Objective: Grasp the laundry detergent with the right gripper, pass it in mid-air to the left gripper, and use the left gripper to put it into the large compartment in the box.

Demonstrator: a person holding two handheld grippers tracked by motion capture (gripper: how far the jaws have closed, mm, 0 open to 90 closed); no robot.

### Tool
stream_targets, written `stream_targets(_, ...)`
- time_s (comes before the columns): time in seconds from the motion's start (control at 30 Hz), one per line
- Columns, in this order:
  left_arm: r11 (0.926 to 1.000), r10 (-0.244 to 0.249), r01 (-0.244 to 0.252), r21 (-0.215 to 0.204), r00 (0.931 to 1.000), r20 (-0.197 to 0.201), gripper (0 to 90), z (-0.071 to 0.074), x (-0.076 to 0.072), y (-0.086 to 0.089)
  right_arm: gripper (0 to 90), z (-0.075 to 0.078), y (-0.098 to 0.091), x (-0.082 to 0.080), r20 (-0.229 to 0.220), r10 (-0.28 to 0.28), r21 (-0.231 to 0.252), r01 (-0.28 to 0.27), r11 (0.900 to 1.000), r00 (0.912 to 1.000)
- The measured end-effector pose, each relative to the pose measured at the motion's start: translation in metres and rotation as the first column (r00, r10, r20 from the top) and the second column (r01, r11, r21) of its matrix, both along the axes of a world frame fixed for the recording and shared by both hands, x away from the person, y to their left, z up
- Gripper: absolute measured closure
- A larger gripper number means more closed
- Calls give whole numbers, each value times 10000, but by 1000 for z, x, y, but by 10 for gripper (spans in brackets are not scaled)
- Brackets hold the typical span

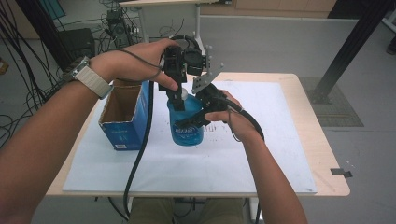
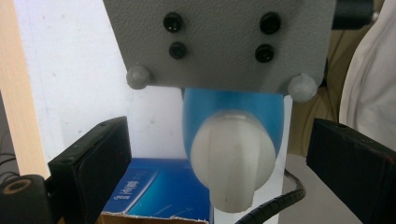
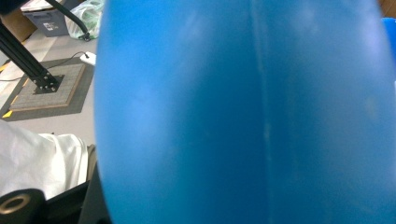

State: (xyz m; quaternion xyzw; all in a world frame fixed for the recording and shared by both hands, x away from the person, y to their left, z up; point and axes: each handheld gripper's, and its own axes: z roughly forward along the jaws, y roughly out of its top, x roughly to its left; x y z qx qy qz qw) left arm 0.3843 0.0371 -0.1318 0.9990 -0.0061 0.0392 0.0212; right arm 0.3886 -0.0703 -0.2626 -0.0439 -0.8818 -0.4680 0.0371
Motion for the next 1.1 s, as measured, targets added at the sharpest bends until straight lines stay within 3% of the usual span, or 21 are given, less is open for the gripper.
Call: stream_targets(1.1,9999,-6,6,-105,10000,54,70,0,-1,1,432,0,0,0,36,53,46,-53,10000,10000)
